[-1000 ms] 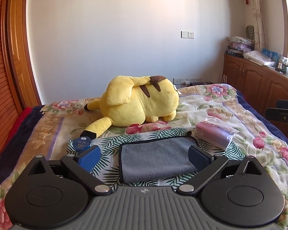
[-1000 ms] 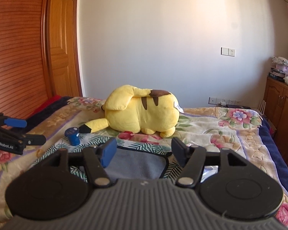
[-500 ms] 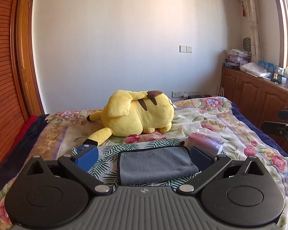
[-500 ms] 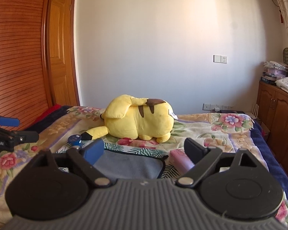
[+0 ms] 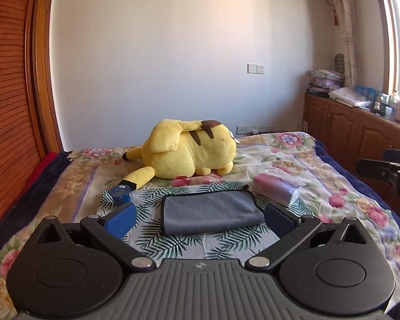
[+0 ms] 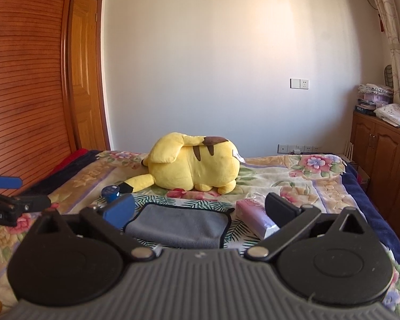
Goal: Fold towel
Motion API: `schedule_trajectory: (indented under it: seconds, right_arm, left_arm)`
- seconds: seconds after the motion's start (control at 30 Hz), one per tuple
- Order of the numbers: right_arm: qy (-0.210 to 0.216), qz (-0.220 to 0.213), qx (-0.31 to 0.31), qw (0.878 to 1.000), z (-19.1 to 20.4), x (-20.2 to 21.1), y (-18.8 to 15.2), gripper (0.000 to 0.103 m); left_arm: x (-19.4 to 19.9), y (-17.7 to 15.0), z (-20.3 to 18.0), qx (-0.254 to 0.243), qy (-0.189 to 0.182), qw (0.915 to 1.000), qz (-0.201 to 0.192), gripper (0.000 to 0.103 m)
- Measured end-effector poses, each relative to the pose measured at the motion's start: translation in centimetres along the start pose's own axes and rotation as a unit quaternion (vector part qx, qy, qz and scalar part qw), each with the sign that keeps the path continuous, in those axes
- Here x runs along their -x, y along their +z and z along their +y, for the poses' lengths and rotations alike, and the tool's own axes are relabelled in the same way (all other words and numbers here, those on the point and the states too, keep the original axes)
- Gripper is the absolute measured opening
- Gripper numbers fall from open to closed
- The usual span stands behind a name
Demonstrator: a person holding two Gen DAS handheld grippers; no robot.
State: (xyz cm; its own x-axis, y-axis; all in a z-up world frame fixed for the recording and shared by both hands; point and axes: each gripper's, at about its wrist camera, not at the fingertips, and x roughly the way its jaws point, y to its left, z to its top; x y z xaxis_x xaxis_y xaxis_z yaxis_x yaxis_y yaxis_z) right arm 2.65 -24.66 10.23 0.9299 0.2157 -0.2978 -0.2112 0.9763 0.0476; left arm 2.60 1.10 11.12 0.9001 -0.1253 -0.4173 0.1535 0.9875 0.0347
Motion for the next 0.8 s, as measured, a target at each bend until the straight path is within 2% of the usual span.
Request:
schedule_trajectory:
  seconds: [0.33,0.47,0.8]
  right_arm:
    - [-0.005,-0.01,-0.002,1.0,1.1,3.0,-1.9,0.103]
    - [-0.004,-0.008,0.003,1.0,1.6,3.7,-3.1,0.103]
    - [-0.003,0.011,0.0,1.0,2.4,3.9,-7.1,0.103]
  left_arm:
    - [3.9,-2.8,-1.4,0.012,-0.008,0.9998,-0.015,0.087]
    - [4.1,-4.4,-1.9,0.009,-0.019,0.9998,-0.004,0.087]
    - [4.1,-8.9,-2.5,0.024,-0.001,0.9997,0.003,0.087]
